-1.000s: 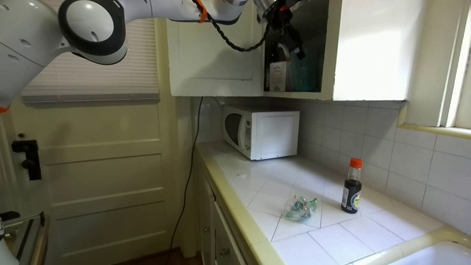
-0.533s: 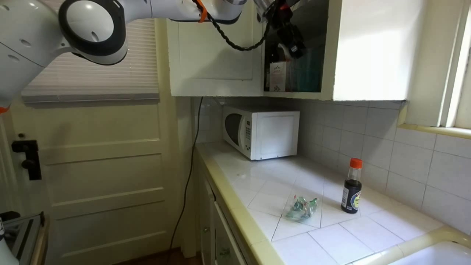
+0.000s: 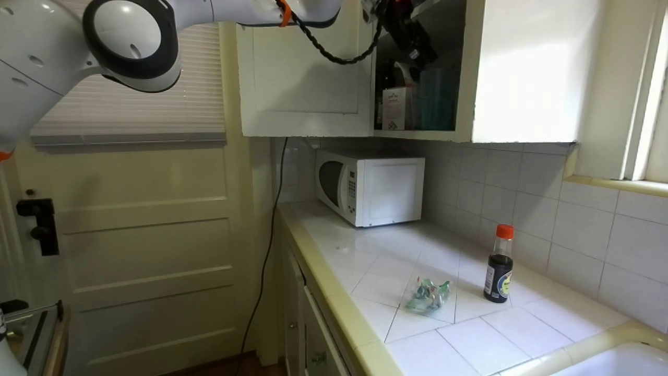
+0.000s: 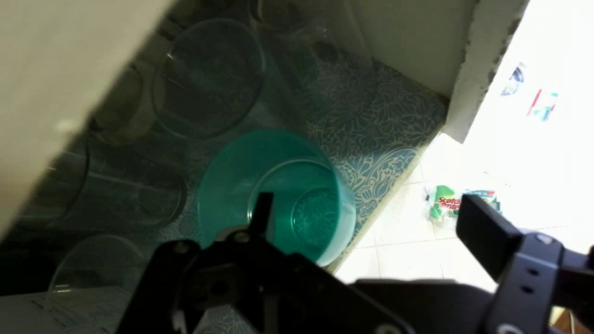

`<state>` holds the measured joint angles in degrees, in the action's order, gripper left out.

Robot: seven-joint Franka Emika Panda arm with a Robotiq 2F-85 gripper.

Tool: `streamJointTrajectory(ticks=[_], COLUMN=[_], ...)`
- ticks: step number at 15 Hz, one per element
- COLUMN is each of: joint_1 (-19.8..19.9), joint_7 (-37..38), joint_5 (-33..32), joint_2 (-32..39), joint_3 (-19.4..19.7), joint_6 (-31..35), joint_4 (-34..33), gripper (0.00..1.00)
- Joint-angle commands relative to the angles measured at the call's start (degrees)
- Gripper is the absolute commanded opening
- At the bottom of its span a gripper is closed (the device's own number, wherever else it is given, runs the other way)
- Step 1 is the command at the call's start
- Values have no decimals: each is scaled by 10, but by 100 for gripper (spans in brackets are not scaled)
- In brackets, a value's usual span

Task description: Open the cupboard then put the cup inside

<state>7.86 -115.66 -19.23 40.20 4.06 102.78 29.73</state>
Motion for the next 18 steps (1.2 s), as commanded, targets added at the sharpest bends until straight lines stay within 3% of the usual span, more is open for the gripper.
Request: streamJointTrajectory(ticks=[1, 3, 4, 5, 9, 18], joint_1=[-30, -43, -53, -61, -80, -7], joint_7=[21, 20, 30, 37, 91, 186], joint_5=[-14, -8, -8, -7, -7, 24], joint_2=[15, 1, -42, -52, -110, -167], joint_3=[35, 39, 42, 45, 52, 50], joint_6=[-50, -79, -73, -95, -235, -494], joint_4=[-66, -83, -30, -35, -23, -27], gripper=[99, 100, 100, 100, 100, 100])
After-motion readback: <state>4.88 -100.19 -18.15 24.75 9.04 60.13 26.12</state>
